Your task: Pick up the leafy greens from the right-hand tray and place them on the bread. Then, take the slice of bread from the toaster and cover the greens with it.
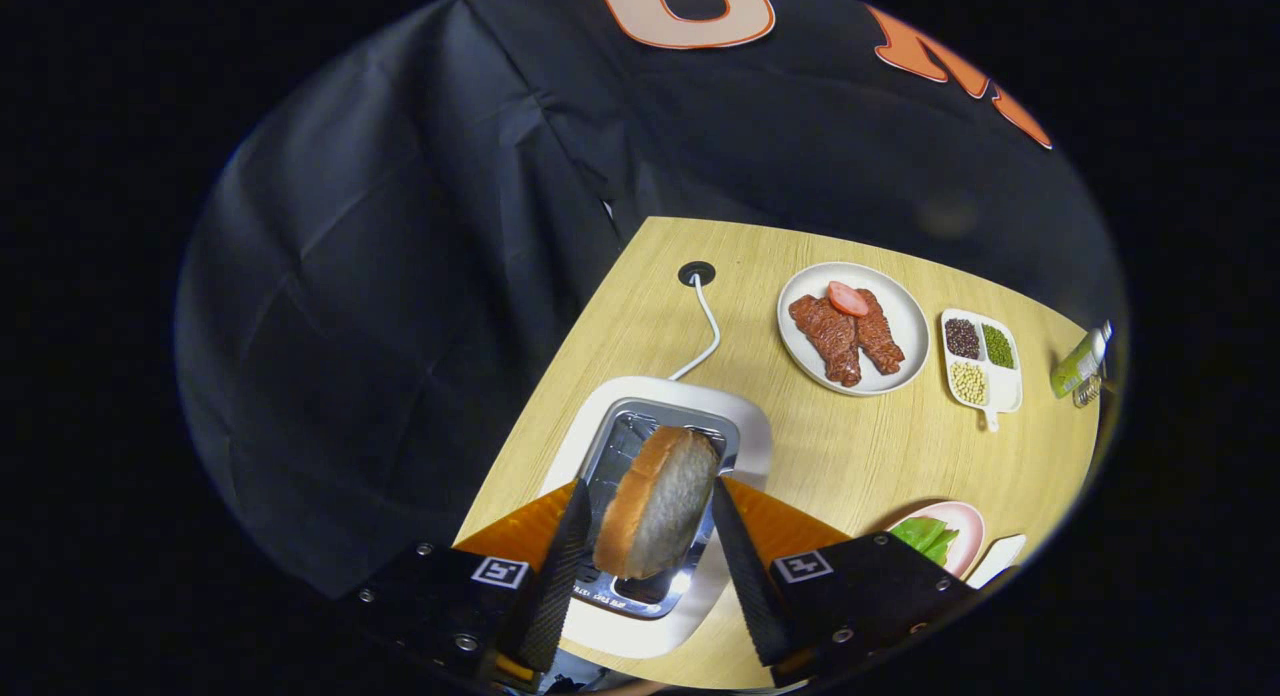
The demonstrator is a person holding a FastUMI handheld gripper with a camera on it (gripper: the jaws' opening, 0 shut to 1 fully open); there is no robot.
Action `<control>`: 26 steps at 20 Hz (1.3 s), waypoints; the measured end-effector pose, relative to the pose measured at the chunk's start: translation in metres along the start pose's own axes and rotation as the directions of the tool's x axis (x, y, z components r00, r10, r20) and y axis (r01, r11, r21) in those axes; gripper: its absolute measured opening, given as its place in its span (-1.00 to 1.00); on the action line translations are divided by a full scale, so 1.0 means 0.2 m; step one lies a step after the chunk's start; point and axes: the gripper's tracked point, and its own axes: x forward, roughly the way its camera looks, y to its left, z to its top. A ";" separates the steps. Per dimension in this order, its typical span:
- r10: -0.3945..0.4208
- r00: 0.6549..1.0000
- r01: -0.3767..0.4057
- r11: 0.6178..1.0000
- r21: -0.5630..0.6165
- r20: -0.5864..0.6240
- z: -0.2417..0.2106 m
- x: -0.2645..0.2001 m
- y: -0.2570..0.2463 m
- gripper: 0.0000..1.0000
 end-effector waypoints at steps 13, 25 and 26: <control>0.041 0.998 -0.045 0.996 0.073 0.046 0.01 -0.06 -0.08 -0.76; 0.170 0.954 -0.224 0.951 0.212 0.245 0.11 -0.53 -0.31 -0.78; 0.179 0.949 -0.238 0.947 0.218 0.258 0.10 -0.56 -0.33 -0.78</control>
